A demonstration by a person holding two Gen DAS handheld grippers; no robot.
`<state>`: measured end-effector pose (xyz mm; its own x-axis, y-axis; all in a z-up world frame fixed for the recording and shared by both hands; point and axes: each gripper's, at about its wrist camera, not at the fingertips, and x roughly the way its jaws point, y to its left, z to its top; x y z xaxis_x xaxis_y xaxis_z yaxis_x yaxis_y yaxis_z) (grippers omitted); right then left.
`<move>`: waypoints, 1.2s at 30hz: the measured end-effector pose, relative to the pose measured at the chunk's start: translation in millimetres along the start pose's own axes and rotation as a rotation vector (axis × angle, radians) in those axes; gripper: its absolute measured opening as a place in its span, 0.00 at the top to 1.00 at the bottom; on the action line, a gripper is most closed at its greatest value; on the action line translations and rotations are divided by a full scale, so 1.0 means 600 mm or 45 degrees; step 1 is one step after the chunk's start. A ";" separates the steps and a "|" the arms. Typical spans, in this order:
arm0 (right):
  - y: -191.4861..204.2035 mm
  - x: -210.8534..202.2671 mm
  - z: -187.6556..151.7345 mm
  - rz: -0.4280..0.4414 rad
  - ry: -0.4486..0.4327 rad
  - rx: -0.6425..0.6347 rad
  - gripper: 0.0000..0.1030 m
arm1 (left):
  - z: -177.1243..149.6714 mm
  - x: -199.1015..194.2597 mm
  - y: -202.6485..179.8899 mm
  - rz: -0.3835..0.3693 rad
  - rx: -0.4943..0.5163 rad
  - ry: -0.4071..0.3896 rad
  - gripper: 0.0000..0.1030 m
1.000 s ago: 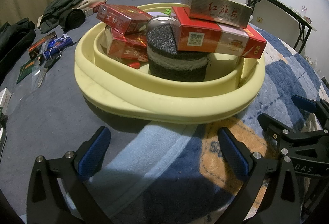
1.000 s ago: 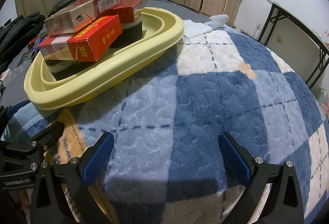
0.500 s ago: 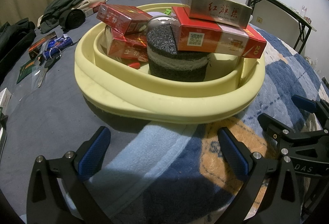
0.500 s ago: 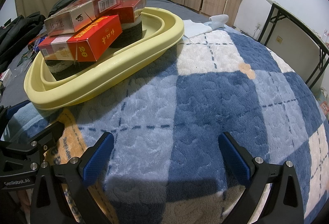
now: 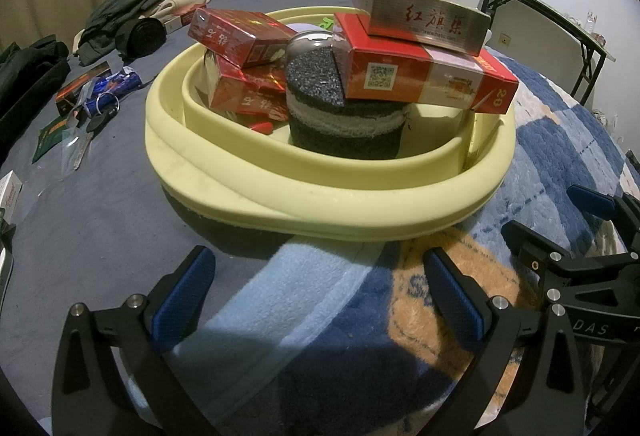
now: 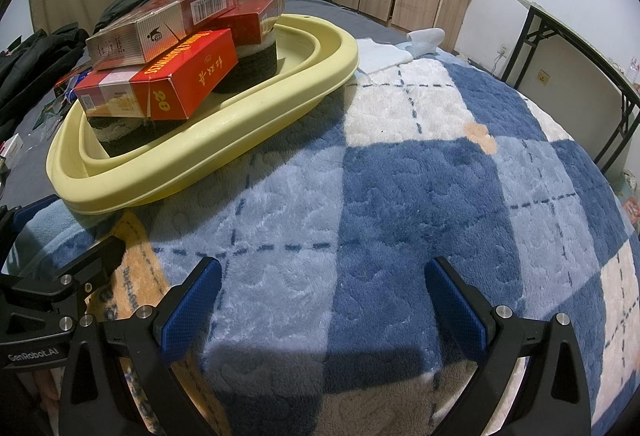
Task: Organize rigid objects
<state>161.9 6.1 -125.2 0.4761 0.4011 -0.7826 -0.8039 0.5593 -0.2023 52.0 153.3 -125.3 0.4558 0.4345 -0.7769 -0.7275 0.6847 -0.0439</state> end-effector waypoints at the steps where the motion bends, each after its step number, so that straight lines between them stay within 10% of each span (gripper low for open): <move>1: 0.000 0.000 0.000 0.000 0.000 0.000 0.00 | 0.000 0.000 0.000 0.000 0.000 0.000 0.00; 36: 0.000 0.000 0.000 -0.003 0.000 -0.002 0.00 | 0.000 -0.004 0.005 0.005 0.003 0.013 0.00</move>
<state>162.0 6.2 -125.3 0.4783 0.3998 -0.7819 -0.8031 0.5594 -0.2052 48.7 154.3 -123.9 0.4475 0.4315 -0.7833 -0.7281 0.6844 -0.0389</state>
